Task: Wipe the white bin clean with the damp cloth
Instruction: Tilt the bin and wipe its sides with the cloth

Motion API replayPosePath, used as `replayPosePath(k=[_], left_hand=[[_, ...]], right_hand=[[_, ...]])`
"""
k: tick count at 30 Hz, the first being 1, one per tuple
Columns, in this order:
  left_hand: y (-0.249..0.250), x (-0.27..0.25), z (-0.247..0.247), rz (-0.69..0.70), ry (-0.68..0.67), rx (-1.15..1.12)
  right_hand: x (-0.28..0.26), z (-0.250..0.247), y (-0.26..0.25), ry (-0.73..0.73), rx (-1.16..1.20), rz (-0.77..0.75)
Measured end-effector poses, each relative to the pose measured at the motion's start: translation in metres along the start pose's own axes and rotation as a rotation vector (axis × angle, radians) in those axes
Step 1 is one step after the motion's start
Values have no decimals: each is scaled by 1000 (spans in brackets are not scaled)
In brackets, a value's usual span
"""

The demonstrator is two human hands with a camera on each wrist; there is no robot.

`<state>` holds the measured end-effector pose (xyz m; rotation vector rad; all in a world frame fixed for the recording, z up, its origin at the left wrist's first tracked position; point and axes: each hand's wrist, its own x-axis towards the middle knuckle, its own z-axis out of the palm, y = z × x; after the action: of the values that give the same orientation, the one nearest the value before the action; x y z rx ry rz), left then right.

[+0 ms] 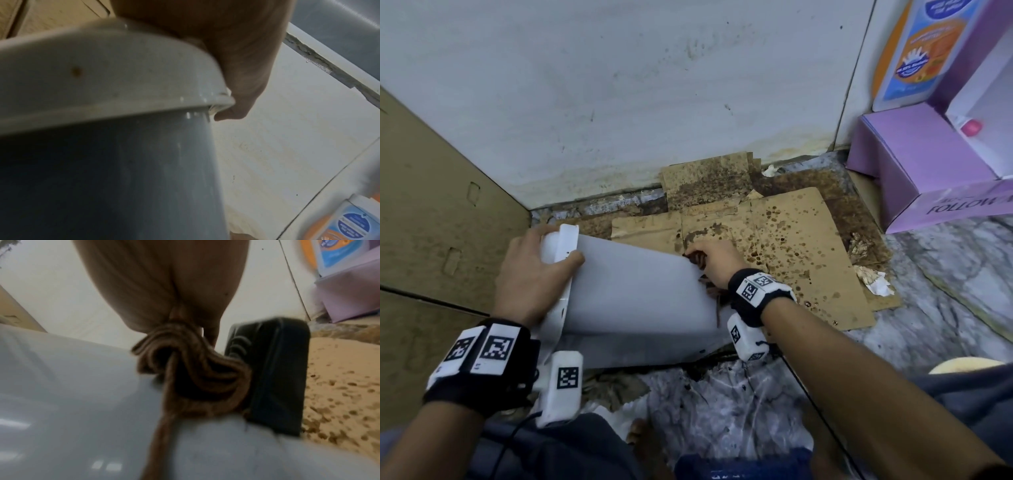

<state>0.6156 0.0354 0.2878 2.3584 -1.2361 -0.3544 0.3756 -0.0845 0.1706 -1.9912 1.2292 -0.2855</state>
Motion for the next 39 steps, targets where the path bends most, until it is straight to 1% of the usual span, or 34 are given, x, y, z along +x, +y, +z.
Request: replayPosePath(k=[3,6,8,10,12,14,16,18,20,23,25,27,30,32,34,35,36,39], left_hand=[[-4,0,0,20,6,-19],[-6,1,-2,31,9,-42],[-8,2,-3,35,8,-48],[-10,2,-3,27,10,-52],[-12,4,-2,29,14,-50],[-14,5,-1,37,14,-54],[-17,7,0,42,11,-58],[-21,10,0,52,17,-53],[-24,12,0,53,23,-49],[-26,14,0,62,22,-41],[-25,16,0,66,19,-39],[-21,18,0,73,11,-36],[-12,20,3,103,33,2],[-4,18,4,111,37,18],[2,15,4,114,28,18],[2,15,4,110,24,17],[3,14,4,105,22,15],[2,14,5,115,26,27]], right_hand=[[4,-20,18,47,93,22],[4,-47,43,86,310,95],[4,-64,60,147,482,145],[4,-74,74,183,613,142],[1,-73,79,135,601,147],[-2,-60,78,50,535,138],[-1,-41,75,-32,474,82],[3,-24,73,-117,466,39],[6,-15,77,-170,462,22],[7,-13,88,-224,391,6],[5,-12,99,-226,370,9],[0,-12,115,-188,325,68],[-10,-17,137,-126,270,175],[-14,-26,141,-26,342,228],[-11,-37,128,40,447,223],[-8,-43,117,25,496,207],[-3,-45,107,-23,521,184],[9,-41,79,-217,427,85]])
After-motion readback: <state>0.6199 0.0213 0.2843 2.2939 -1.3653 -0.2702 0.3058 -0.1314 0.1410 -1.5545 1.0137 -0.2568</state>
